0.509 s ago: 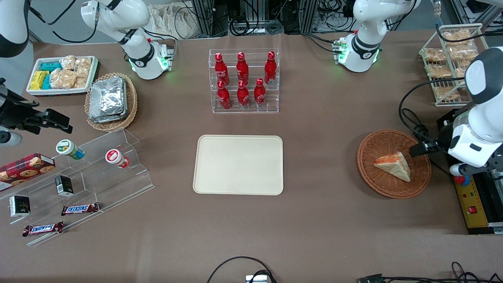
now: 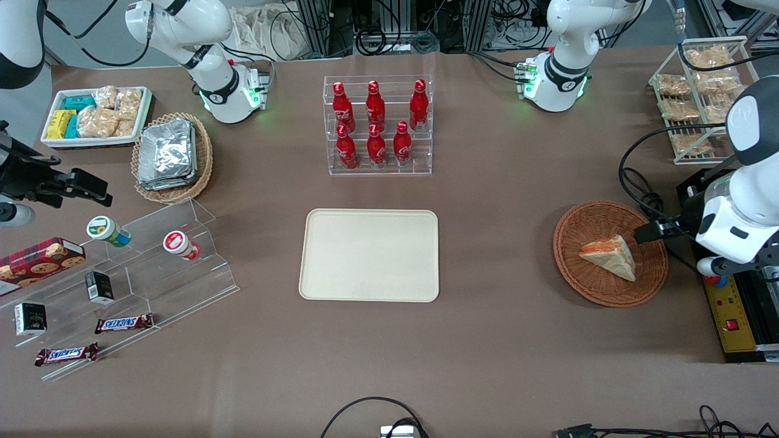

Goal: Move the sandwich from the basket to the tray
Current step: 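Move the left gripper down toward the wrapped sandwich in the wicker basket, then lower the open left gripper around the sandwich and close it, then lift the sandwich and carry it with the left gripper over the tray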

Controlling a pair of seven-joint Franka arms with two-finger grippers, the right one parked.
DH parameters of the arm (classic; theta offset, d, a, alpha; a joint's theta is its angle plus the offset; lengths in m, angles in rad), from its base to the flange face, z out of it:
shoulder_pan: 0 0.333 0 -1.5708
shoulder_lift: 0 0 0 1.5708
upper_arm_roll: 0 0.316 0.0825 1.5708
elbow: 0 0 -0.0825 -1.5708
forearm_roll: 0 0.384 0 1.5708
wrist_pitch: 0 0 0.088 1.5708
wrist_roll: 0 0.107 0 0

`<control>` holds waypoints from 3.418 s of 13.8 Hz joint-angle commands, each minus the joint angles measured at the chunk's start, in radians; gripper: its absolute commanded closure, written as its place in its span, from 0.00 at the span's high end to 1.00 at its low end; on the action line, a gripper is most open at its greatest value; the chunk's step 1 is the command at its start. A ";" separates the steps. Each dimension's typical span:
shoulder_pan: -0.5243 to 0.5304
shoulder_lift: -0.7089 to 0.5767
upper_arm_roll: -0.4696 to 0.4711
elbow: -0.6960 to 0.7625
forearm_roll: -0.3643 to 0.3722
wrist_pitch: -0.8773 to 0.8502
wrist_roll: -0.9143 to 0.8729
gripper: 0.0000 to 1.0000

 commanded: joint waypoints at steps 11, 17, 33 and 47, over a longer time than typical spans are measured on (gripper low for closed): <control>-0.001 0.153 0.004 -0.190 0.128 0.240 -0.583 1.00; 0.011 0.153 0.011 -0.280 0.122 0.371 -0.593 1.00; 0.091 0.200 0.008 -0.398 0.110 0.541 -0.587 0.92; 0.079 0.107 -0.003 -0.334 0.090 0.436 -0.316 0.00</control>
